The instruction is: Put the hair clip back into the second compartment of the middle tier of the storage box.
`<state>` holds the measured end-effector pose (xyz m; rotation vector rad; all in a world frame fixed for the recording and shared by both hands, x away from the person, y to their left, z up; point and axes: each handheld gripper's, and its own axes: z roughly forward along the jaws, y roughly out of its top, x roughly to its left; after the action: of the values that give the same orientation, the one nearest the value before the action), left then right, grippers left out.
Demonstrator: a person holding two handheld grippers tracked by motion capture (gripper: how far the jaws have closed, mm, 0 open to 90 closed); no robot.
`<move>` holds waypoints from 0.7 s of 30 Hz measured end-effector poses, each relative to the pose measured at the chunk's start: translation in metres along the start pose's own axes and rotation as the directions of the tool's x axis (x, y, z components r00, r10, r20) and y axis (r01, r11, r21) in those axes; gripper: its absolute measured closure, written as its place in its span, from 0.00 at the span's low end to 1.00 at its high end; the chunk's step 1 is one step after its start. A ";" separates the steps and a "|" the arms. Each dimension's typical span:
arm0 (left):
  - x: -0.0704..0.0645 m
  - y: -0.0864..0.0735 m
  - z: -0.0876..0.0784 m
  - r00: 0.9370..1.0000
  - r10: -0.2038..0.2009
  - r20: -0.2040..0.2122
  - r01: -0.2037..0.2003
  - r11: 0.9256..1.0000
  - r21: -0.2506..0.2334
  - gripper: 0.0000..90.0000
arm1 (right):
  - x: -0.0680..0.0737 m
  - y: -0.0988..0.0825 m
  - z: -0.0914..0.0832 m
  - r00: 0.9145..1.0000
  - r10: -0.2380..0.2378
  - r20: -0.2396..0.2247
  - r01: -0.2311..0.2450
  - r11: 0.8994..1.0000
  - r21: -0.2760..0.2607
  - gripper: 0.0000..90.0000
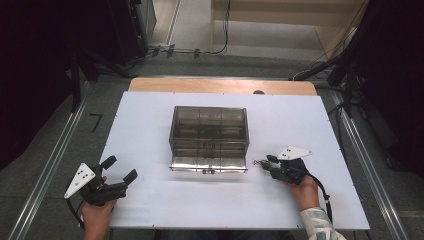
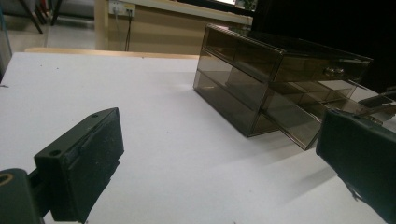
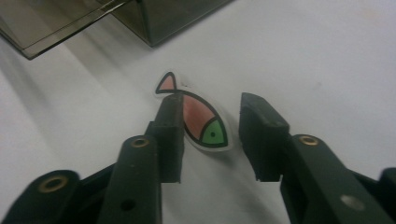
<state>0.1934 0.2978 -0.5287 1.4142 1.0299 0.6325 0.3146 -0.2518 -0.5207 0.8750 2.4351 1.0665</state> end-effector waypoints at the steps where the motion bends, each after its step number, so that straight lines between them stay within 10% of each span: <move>1: 0.000 0.000 0.000 1.000 0.000 0.000 0.000 1.000 0.000 0.02 | 0.000 0.000 0.000 1.000 -0.008 -0.008 0.008 1.000 -0.001 0.72; 21: 0.000 0.000 0.000 1.000 -0.001 0.000 0.001 1.000 -0.001 0.02 | 0.001 -0.004 -0.008 1.000 0.005 0.018 -0.004 0.996 -0.084 0.94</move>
<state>0.1934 0.2980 -0.5287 1.4128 1.0303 0.6318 0.3083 -0.2575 -0.5185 0.8598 2.3566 1.1487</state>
